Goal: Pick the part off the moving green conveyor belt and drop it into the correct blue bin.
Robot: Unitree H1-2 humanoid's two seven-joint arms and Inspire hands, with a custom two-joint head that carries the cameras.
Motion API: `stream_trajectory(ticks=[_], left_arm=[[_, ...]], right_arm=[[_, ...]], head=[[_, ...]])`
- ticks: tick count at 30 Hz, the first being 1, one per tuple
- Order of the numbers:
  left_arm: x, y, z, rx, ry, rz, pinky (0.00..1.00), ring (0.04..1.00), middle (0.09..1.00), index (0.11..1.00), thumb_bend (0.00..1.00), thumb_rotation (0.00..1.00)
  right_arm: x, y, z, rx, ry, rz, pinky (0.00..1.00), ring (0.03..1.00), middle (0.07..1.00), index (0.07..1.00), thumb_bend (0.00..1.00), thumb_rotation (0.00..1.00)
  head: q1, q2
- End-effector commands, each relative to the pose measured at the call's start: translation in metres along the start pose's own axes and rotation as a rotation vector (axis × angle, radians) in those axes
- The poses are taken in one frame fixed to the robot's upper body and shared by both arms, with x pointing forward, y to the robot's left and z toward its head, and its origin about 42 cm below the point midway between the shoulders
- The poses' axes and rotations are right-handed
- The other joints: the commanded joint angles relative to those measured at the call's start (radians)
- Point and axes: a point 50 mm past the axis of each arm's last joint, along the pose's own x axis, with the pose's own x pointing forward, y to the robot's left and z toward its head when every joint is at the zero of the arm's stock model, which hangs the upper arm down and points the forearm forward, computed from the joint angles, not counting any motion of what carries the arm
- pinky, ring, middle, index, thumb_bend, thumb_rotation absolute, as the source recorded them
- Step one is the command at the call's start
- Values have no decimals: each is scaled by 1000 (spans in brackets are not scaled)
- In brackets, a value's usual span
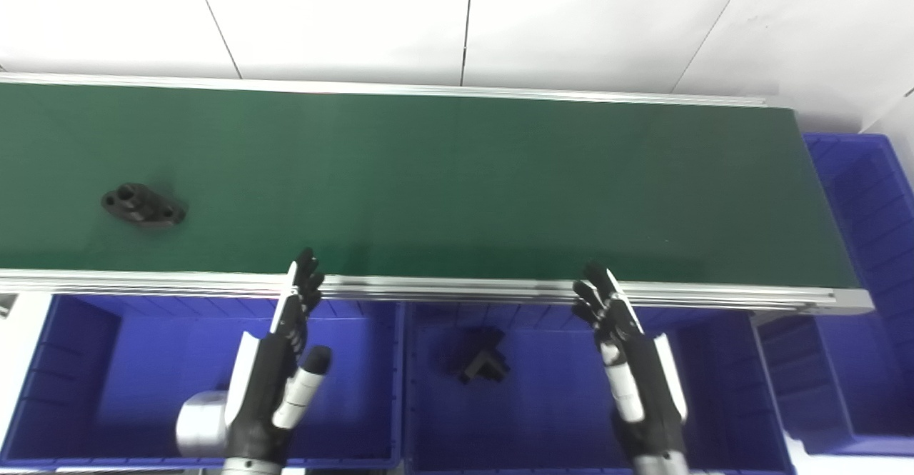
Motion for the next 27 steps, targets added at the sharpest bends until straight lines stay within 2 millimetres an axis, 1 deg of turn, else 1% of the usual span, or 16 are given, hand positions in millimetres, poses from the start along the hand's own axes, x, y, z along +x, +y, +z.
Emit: stream_trajectory(ticks=[1,5,7,10,12,17,18,19,20,21,22,23,24,27], left_arm=[[-2,-6,5,2,-51,10,911,961,1000,1000,675,930],[-1,-11,3,5,-50,11,881,948,1000,1000,653,902],[-1,-14,3,-6,-45,13,878,947,1000,1000,667,880],[0,-16,3,-10,-48,16,869,940,1000,1000,660,864],[0,-17,3,-12,-51,14,866,936,1000,1000,645,857],[0,-17,2,-11,-52,15,868,934,1000,1000,642,859],[0,-18,2,-14,-52,16,866,934,1000,1000,642,858],[0,-18,2,-15,-51,16,867,935,1000,1000,643,857],[-1,-18,1,-15,-50,17,867,934,1000,1000,645,857],[-1,-18,0,-15,-49,18,866,933,1000,1000,650,857],[-2,-19,-2,-15,-45,20,866,932,999,1000,652,857],[-2,-20,-3,-16,-42,22,857,927,994,1000,673,863],[-2,-21,-5,-16,-37,21,854,925,992,1000,680,864],[-1,-26,-10,-18,-30,17,824,913,986,1000,701,866]], right_arm=[[-1,-4,5,6,-75,3,901,933,956,954,816,930],[-2,-9,1,-7,-76,2,899,931,953,960,810,954],[-2,-11,0,-3,-75,2,902,937,956,964,811,959],[-2,-13,-1,0,-76,4,911,947,966,974,814,963],[-2,-14,-2,2,-76,5,920,951,970,979,809,963],[-2,-14,-3,2,-77,8,918,950,970,978,798,960],[-2,-14,-3,2,-76,7,914,948,970,977,796,959],[-2,-15,-3,1,-75,7,912,948,970,977,797,959],[-3,-15,-4,2,-75,7,910,947,970,978,796,959],[-3,-15,-5,3,-75,7,907,945,970,979,793,958],[-4,-15,-6,7,-72,4,906,945,970,979,792,958],[-4,-15,-7,10,-70,2,905,943,970,977,801,957],[-4,-16,-10,13,-68,1,905,942,969,976,804,956],[-4,-19,-15,19,-66,-3,918,952,981,984,805,958]], head=[[19,-14],[38,-29],[40,-31],[40,-32],[42,-35],[45,-36],[48,-44],[48,-44],[56,-66],[56,-66],[71,-86],[71,-86],[92,-105],[116,-121]])
